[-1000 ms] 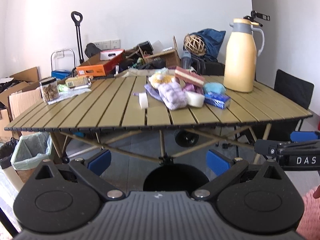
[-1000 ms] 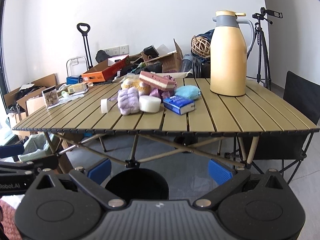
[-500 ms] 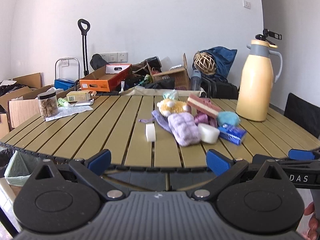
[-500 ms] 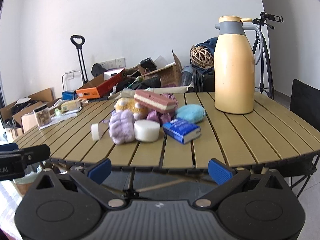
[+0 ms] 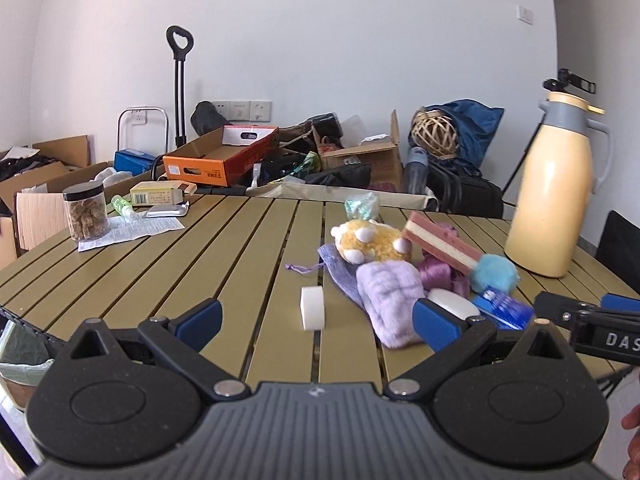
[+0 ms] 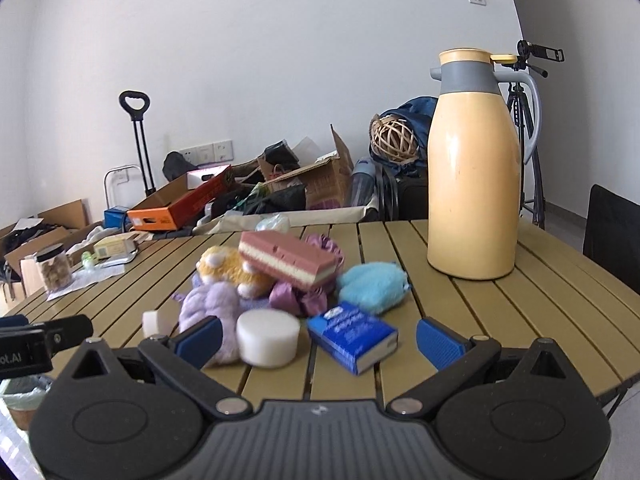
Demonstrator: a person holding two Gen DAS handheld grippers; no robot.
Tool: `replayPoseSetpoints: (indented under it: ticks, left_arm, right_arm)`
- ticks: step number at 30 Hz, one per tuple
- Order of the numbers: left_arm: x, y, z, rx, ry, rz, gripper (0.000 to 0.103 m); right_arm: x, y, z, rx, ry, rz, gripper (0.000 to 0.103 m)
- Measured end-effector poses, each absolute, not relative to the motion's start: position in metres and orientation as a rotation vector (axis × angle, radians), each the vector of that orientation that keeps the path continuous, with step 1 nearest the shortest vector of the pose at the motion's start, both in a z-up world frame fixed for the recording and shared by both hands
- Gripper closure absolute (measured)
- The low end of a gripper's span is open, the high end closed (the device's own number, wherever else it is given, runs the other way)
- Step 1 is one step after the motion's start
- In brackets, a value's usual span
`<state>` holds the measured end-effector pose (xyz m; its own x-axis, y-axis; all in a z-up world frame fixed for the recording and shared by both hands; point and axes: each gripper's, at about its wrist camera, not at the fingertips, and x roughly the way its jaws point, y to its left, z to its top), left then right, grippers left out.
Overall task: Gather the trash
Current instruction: 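Move both tools toward the table items, right tool toward the blue tissue pack, then close the right gripper on the blue tissue pack while the left grips the white tape roll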
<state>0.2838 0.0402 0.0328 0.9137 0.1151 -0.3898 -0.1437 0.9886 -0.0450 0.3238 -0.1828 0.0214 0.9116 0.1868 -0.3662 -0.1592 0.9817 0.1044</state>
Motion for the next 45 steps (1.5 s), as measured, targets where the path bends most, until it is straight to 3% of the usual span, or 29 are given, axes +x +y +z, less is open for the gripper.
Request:
replayPoseSetpoints:
  ticks: [17, 20, 26, 28, 31, 45]
  left_arm:
    - [0.371, 0.052, 0.003, -0.051, 0.447, 0.199, 0.000]
    - [0.385, 0.057, -0.007, -0.075, 0.479, 0.198, 0.004]
    - [0.404, 0.061, -0.019, -0.095, 0.520, 0.195, 0.035]
    - [0.408, 0.060, -0.023, -0.093, 0.536, 0.184, 0.058]
    - [0.413, 0.058, -0.030, -0.096, 0.568, 0.165, 0.084]
    - [0.399, 0.058, -0.019, -0.067, 0.499, 0.171, 0.084]
  right_arm:
    - [0.385, -0.200, 0.000, 0.104, 0.362, 0.077, 0.000]
    - [0.391, -0.203, -0.010, 0.107, 0.364, 0.070, 0.000]
    - [0.397, -0.205, -0.024, 0.099, 0.366, 0.075, 0.000]
    - [0.399, -0.205, -0.027, 0.094, 0.368, 0.083, 0.000]
    - [0.401, -0.205, -0.029, 0.082, 0.366, 0.081, 0.000]
    - [0.420, -0.184, -0.042, 0.031, 0.456, 0.046, 0.000]
